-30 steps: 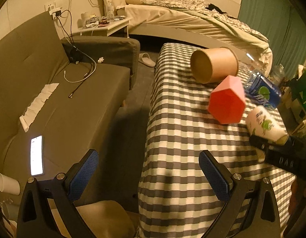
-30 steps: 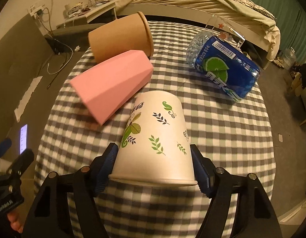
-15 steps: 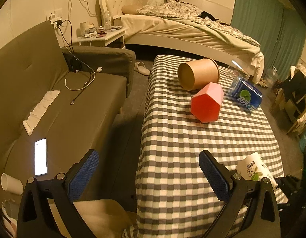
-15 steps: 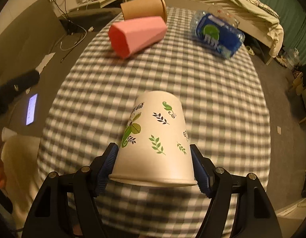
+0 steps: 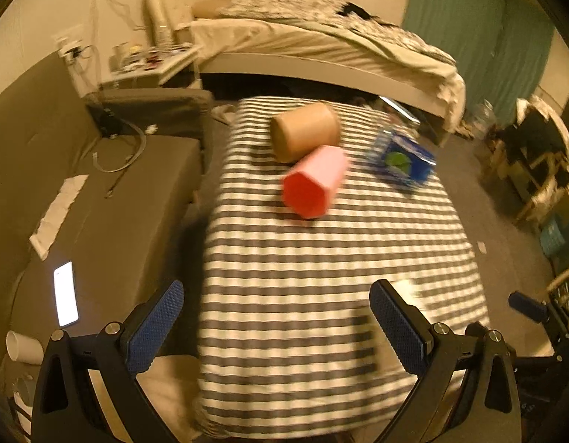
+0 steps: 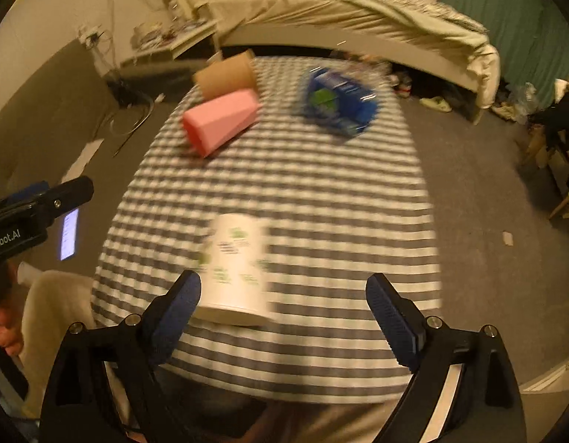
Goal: Flip cup upside down
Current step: 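Lift the white cup with the left gripper and rotate it mouth-down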
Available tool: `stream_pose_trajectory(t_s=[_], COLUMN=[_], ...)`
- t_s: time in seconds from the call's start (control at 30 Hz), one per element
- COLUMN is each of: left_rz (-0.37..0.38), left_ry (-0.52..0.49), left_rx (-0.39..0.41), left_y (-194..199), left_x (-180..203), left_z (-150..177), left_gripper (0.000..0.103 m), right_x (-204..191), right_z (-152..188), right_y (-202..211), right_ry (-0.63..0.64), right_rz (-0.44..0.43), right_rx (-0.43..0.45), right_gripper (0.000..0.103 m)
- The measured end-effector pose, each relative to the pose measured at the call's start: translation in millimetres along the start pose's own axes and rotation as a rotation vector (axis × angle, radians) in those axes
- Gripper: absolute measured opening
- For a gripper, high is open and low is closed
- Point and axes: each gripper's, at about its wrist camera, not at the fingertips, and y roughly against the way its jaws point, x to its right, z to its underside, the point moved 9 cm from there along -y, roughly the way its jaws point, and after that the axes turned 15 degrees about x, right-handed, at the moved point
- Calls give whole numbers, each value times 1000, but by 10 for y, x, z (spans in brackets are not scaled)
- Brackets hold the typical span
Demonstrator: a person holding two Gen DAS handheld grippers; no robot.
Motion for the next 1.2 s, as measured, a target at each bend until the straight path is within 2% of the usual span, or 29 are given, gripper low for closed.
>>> stream_pose_trajectory(t_s=[0.13, 0.2, 0.3, 0.47, 0.63, 0.67, 0.7, 0.73, 0.77, 0.8, 0.97, 1.03, 1.2], left_rz=[51, 77, 79, 64, 60, 71, 88, 100, 115, 127, 135, 130, 96], left_ry=[-50, -59, -64, -65, -43, -33, -23, -18, -17, -17, -49, -71, -128], left_rx=[-75, -140, -222, -349, -453, -474, -494, -519, -550, -560, -528, -466, -250], left_y=[-100, -208, -395, -701, -920, -951, -975, -989, -998, -1009, -965, -929, -888], left_x=[508, 739, 973, 1154, 1162, 1168, 1178, 1187, 1196, 1200, 1195, 1210, 1228], left_z=[-26, 41, 172, 445, 631, 668, 701, 741, 794, 818, 753, 592, 74], left_gripper=[103, 103, 103, 102, 97, 93, 74, 66, 61, 60, 59, 59, 59], right_x=[433, 661, 919, 1173, 1291, 1303, 1320, 1330, 1339, 1345, 1343, 1324, 1282], right_z=[-20, 14, 48, 96, 205, 222, 231, 243, 246, 244, 207, 189, 162], right_y=[105, 107, 97, 54, -48, -65, -78, -80, -88, -92, -84, -71, -32], right_ry=[-13, -35, -68, -114, -159, -165, -170, -174, -184, -191, -209, -208, -199], right_rz=[70, 95, 108, 111, 101, 98, 95, 93, 88, 85, 78, 77, 81], right_rx=[20, 17, 23, 25, 5, 2, 2, 1, 2, 3, 18, 24, 37], right_gripper=[91, 91, 91, 91, 91, 91, 91, 91, 91, 91, 91, 91, 91])
